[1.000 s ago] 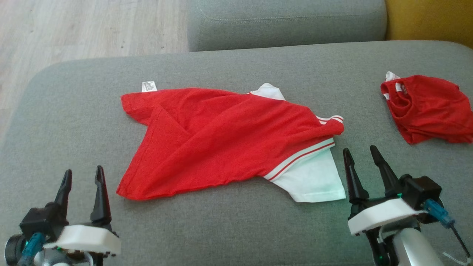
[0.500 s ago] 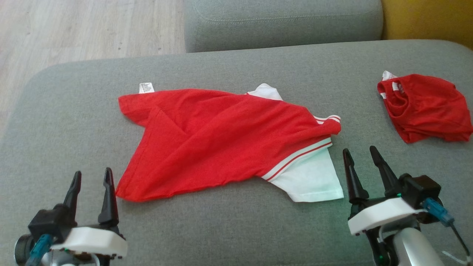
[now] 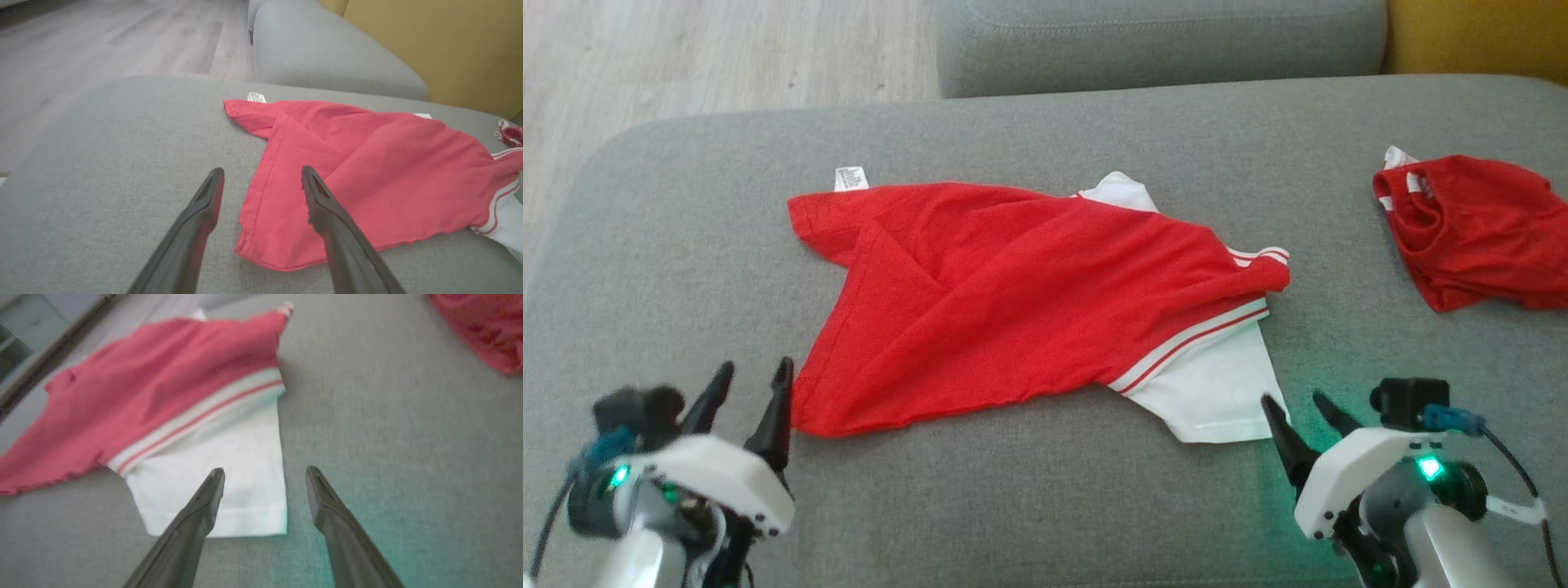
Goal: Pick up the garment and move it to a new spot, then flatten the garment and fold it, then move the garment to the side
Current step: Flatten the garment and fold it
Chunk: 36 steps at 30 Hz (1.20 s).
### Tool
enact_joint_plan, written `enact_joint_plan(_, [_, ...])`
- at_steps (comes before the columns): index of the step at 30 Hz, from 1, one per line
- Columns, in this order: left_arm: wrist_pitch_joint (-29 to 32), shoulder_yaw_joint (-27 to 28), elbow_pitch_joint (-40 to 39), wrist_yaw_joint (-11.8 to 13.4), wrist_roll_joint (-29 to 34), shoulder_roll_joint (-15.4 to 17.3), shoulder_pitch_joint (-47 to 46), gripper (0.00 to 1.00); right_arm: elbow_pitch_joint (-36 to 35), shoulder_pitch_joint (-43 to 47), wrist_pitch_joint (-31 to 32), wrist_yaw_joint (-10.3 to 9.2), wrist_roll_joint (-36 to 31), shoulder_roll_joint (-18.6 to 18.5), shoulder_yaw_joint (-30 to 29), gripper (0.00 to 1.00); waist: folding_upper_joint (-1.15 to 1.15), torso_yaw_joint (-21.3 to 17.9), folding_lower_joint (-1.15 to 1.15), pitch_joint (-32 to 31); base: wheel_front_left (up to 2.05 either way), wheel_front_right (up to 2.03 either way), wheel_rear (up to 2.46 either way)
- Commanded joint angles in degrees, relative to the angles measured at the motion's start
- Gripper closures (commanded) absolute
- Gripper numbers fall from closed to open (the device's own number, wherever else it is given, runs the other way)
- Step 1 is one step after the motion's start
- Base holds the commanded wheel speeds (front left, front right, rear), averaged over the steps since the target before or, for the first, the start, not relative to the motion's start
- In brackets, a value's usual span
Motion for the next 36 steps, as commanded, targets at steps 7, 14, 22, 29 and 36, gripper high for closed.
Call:
enact_joint_plan(7, [14.03,0.36,0.50,-2.78,-4.12,4.98,-9.05,0.00,0.83,-5.49,6.59,-0.04,-0.68,1.45,-1.84,0.00,0.00,0.50,-0.01,1.33,0.00,0.00,0.00])
enact_joint_plan(14, [26.04,-1.99,8.16,-5.35,-9.36,6.85,-16.13,0.00,4.02,-7.04,13.69,-0.04,-1.35,3.18,-1.84,0.00,0.00,0.36,-0.01,1.97,0.00,0.00,0.00])
enact_joint_plan(22, [34.67,-4.61,17.74,-6.45,-13.65,8.55,-19.65,0.00,5.36,-7.61,15.98,-0.04,0.14,3.62,0.25,0.00,0.00,-1.03,-0.01,2.41,0.00,0.00,0.00])
enact_joint_plan(29, [35.81,-5.12,23.43,-6.73,-16.80,8.15,-22.31,0.00,6.00,-7.97,17.86,-0.04,3.36,3.66,3.89,0.00,0.00,-1.15,-0.01,3.66,0.00,0.00,0.00])
enact_joint_plan(36, [35.65,-8.15,24.52,-6.86,-20.13,8.28,-23.99,0.95,7.06,-8.54,18.02,-0.04,4.41,3.67,4.92,1.00,0.00,-0.85,-0.01,4.30,0.00,0.00,0.00])
